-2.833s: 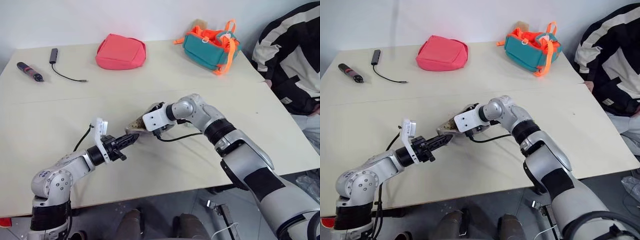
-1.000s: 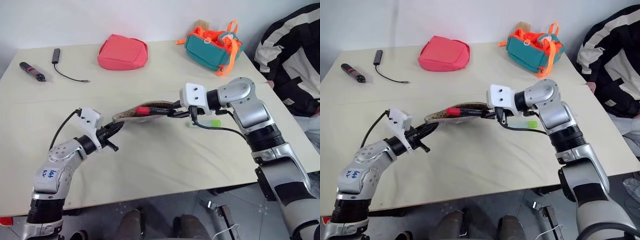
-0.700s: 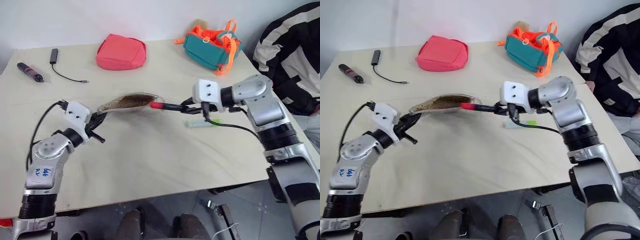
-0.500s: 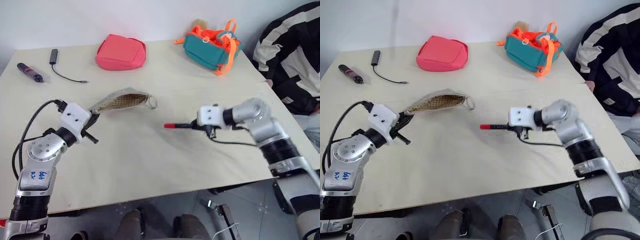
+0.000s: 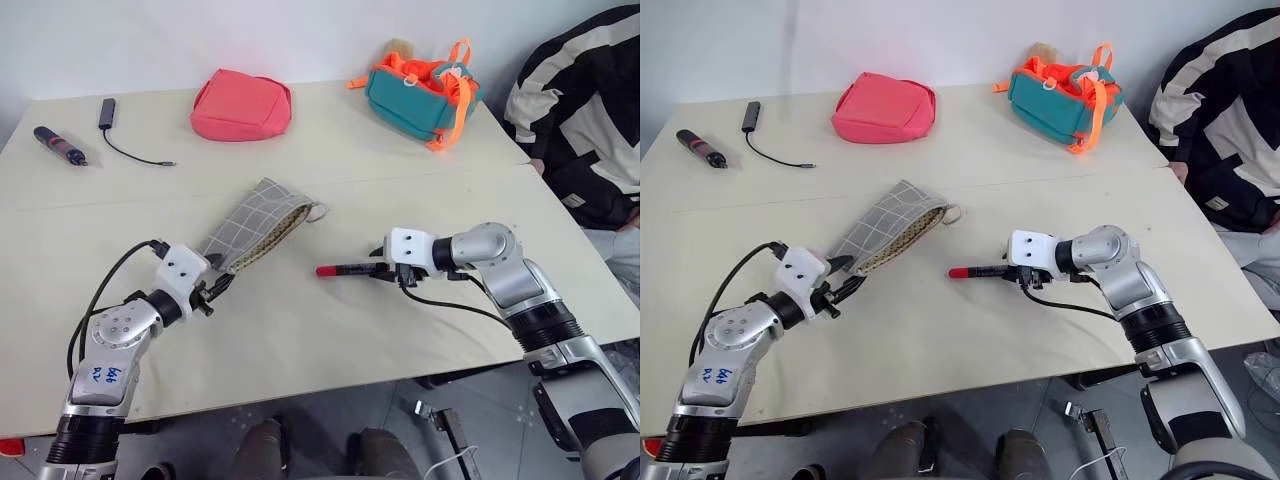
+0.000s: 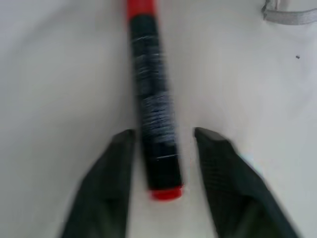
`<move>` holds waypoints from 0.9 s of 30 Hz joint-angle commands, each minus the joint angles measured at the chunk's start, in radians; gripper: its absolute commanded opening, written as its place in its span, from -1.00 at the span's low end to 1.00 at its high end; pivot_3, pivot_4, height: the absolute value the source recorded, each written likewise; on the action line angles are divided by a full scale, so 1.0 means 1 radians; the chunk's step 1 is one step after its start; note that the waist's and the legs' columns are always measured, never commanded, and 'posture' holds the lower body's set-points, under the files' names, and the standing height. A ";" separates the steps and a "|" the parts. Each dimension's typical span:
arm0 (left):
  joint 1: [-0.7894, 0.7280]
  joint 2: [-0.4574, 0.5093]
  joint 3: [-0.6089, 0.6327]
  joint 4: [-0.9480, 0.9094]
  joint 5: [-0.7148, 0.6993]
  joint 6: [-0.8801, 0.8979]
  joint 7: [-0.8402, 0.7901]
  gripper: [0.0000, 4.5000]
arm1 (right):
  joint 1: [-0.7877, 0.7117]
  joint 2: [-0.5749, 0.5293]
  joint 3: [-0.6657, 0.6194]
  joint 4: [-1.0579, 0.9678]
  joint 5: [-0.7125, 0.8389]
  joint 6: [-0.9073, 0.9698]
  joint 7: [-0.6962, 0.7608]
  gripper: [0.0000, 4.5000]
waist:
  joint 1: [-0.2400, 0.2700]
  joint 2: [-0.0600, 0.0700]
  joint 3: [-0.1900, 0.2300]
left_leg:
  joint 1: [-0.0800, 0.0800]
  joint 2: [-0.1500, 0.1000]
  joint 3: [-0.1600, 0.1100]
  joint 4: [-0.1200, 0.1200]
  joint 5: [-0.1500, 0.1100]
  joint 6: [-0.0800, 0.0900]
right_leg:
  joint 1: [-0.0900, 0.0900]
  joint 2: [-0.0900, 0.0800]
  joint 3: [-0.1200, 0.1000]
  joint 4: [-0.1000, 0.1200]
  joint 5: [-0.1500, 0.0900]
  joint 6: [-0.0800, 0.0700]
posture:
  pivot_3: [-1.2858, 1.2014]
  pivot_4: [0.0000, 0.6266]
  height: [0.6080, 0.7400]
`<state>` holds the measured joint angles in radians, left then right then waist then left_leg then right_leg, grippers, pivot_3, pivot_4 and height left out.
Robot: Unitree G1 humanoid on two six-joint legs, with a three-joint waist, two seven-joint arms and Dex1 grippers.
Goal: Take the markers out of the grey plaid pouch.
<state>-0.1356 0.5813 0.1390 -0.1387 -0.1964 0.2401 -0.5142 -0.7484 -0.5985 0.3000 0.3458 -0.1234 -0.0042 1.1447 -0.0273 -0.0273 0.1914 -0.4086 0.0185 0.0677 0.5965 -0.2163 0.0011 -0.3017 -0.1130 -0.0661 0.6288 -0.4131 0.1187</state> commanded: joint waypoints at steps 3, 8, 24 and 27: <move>0.053 -0.003 0.102 -0.184 -0.238 0.121 -0.095 0.72 | 0.015 0.037 -0.084 -0.067 0.154 0.101 0.027 0.74 | -0.002 0.000 0.000 | 0.000 0.000 0.000 0.000 0.000 0.000 | 0.000 0.000 0.000 0.000 0.000 0.000 | 0.03 -0.52 1.00; 0.176 0.027 0.199 -0.319 -0.388 0.227 -0.140 0.99 | 0.077 0.063 -0.160 -0.133 0.258 0.214 -0.015 0.88 | -0.001 0.000 0.000 | 0.000 0.000 -0.001 -0.001 0.000 0.000 | 0.001 0.000 0.002 -0.001 0.000 0.000 | 0.03 -0.52 1.00; 0.548 -0.051 0.507 -0.357 -0.424 0.151 -0.109 0.99 | 0.358 0.051 -0.468 -0.155 0.455 0.156 -0.144 0.88 | 0.001 0.000 0.000 | 0.000 -0.001 -0.001 0.000 -0.006 0.002 | 0.004 -0.001 0.004 -0.007 0.000 0.000 | 0.03 -0.52 1.00; 0.567 -0.083 0.524 -0.344 -0.420 0.116 -0.102 0.99 | 0.412 0.039 -0.492 -0.135 0.442 0.075 -0.147 0.88 | 0.001 0.000 0.000 | 0.000 -0.001 -0.001 0.000 -0.006 0.002 | 0.005 -0.001 0.004 -0.008 0.000 0.000 | 0.03 -0.52 1.00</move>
<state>0.4124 0.5111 0.6267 -0.4742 -0.6200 0.3937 -0.6221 -0.3422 -0.5476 -0.1570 0.2277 0.3099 0.1381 1.0042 -0.0264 -0.0268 0.1917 -0.4084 0.0177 0.0667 0.5963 -0.2221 0.0031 -0.2967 -0.1139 -0.0622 0.6210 -0.4131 0.1188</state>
